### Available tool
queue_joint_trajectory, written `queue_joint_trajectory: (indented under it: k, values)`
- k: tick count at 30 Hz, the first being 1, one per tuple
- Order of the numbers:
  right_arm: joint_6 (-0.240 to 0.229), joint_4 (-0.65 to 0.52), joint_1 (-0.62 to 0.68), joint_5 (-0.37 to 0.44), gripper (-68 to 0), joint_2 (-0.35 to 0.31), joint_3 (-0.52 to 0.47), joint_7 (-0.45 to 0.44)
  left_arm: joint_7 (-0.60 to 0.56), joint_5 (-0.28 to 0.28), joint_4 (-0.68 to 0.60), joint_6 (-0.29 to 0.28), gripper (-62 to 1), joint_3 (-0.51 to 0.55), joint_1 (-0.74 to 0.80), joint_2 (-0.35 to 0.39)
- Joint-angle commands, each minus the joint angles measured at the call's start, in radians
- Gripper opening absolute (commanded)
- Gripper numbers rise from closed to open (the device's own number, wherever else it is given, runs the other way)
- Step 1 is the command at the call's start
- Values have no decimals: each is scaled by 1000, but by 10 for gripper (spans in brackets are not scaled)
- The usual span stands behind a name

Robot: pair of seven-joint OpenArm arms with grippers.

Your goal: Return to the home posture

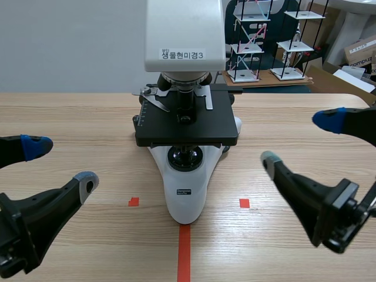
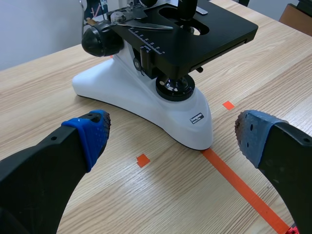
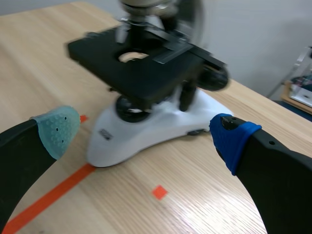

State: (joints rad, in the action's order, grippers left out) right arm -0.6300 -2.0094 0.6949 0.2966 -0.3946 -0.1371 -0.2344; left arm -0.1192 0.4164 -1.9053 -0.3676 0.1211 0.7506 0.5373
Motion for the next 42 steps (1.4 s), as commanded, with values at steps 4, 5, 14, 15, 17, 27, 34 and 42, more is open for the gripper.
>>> queue_joint_trajectory:
  k: [4,5,14,15,17,27,34,42]
  values:
    - [12,-39,12,38,-84,41,-1,11,-11,6,-11,2,-69,3,0,-5]
    - [12,-39,11,50,-84,44,-1,18,-11,6,-11,2,-69,3,0,-5]
    - [12,-39,11,52,-84,45,-1,49,-11,6,-11,6,-69,3,0,-5]
    - [12,-39,11,52,-84,45,-1,49,-11,6,-11,6,-69,3,0,-5]
    - [12,-39,11,52,-84,45,-1,49,-11,6,-11,6,-69,3,0,-5]
    - [12,-39,6,52,-84,45,-1,53,-11,6,-11,6,-69,3,0,-5]
    - [12,-39,6,52,-84,45,-1,53,-11,6,-11,6,-69,3,0,-5]
    - [12,-39,6,52,-84,45,-1,53,-11,6,-11,6,-69,3,0,-5]
